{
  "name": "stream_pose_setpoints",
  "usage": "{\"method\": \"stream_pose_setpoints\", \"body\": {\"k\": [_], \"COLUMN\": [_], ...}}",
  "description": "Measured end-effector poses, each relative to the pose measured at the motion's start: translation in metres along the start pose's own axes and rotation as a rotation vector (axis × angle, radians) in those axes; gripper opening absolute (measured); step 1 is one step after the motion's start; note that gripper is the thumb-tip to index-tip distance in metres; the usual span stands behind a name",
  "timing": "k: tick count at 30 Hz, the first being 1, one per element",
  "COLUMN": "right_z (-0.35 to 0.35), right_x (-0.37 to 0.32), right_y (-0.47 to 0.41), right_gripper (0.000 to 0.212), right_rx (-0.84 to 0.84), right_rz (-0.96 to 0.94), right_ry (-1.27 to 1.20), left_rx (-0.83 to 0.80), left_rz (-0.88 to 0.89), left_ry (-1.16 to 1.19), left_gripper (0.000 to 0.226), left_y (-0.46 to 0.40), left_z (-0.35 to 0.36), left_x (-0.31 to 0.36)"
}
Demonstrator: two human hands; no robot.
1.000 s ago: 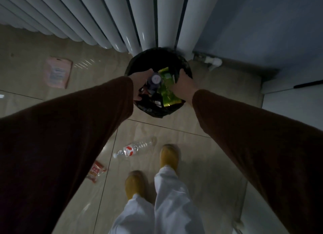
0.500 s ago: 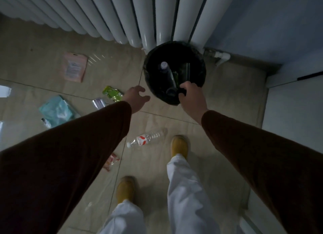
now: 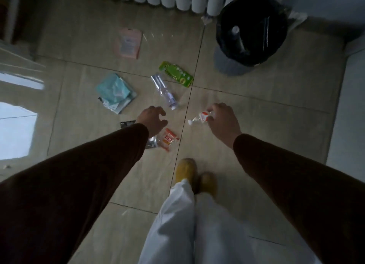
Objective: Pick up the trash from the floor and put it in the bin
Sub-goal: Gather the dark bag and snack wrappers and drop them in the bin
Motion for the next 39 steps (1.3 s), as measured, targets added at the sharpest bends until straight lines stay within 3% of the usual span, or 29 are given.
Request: {"method": "stream_pose_setpoints", "body": {"k": [8,13,18,23,29,35,39], "right_z": [0.081,0.128,0.161,0.208,0.246,0.296,0.326], "right_x": [-0.05,-0.077,-0.119,-0.151,-0.129,-0.078,-0.049], "right_y": [0.068,0.098,0.097,0.088,0.074,0.042,0.007], "right_gripper": [0.029,0.028,0.03,0.045,0.055,0.059,0.058], "right_rx": [-0.019,-0.058,-0.002,-0.022,0.056,0.0,0.02], "right_rz": [-0.043,-0.004,0.142,0.301,0.471,0.675,0.713], "right_ry": [-0.043,-0.024,-0.085,-0.235,-0.364,-0.451,-0.449], "left_rx": [-0.074,-0.075,-0.111,-0.108,-0.089,-0.107,-0.119], "left_rz": [-0.014,-0.008,0.042,0.082,0.126,0.184,0.179], "left_ry": [-0.063,-0.04,-0.08,-0.072,-0.143,-0.173,-0.236], "left_gripper": [0.033,0.048,0.051,0.053,0.065,0.053,0.06], "left_y": [0.073,0.1,0.094,0.078,0.031,-0.031,-0.087], "left_z": [0.048,0.058,0.036,0.003,-0.003,0.03,0.062], "left_x": [-0.096,-0.161,-0.222,-0.271,-0.282,-0.263,-0.263]}}
Point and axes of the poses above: each hand's wrist, its own y-axis away from the middle knuckle, its own z-axis out of the palm, x = y × z, the point moved 7 cm from there along -y, towards the middle knuckle
